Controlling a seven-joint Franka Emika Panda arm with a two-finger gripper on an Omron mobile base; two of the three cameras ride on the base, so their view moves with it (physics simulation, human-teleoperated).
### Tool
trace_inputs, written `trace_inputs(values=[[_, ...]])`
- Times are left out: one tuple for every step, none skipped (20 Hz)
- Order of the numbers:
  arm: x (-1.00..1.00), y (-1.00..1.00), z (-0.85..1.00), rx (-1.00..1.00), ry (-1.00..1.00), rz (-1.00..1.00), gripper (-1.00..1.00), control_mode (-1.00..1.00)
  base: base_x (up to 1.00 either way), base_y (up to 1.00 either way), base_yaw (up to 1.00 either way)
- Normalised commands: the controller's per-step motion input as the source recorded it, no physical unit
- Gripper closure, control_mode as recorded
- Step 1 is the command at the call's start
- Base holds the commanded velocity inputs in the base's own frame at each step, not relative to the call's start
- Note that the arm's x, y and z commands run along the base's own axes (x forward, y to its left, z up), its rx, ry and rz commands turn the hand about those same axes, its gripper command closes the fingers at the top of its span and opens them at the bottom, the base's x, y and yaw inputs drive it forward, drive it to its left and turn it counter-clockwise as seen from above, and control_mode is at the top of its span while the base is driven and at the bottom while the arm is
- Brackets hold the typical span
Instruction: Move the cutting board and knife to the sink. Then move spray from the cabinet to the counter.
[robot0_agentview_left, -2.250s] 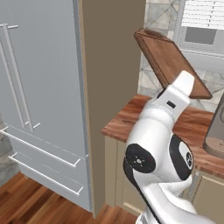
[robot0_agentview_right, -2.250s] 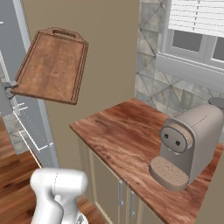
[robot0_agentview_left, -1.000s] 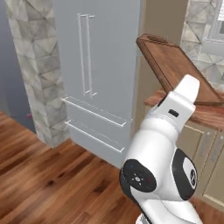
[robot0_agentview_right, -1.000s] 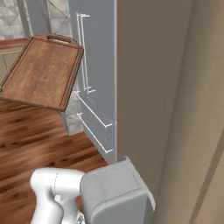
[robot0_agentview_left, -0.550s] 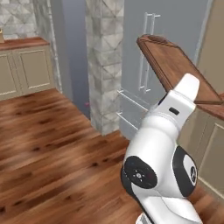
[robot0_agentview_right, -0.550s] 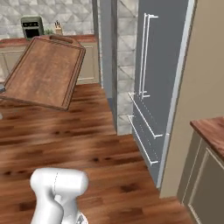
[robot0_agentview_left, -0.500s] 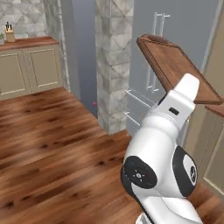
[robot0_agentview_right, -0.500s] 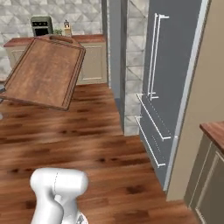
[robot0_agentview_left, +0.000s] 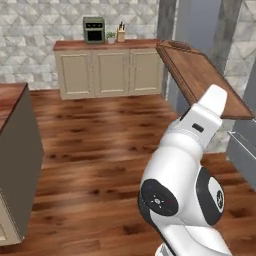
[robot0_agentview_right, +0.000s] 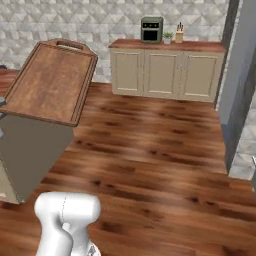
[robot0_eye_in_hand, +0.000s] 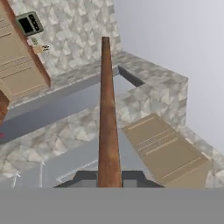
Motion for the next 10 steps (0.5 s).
trace_inputs(values=[[0.00,0.00,0.00,0.00,0.00,0.00,1.00,1.00,0.00,0.86,0.62],[0.00,0.00,0.00,0.00,0.00,0.00,1.00,1.00,0.01,0.87,0.62],[0.00,0.00,0.00,0.00,0.00,0.00,1.00,1.00,0.03,0.86,0.62],[0.00,0.00,0.00,0.00,0.00,0.00,1.00,1.00,0.10,0.89,0.60],[0.00,0.00,0.00,0.00,0.00,0.00,1.00,1.00,0.29,1.00,0.52],[0.00,0.00,0.00,0.00,0.00,0.00,1.00,1.00,0.23,1.00,0.32],[0.00,0.00,0.00,0.00,0.00,0.00,1.00,1.00,0.28,1.00,0.25],[0.00,0.00,0.00,0.00,0.00,0.00,1.00,1.00,0.31,1.00,0.21],[0.00,0.00,0.00,0.00,0.00,0.00,1.00,1.00,0.42,1.00,0.15],[0.00,0.00,0.00,0.00,0.00,0.00,1.00,1.00,0.74,1.00,0.04]])
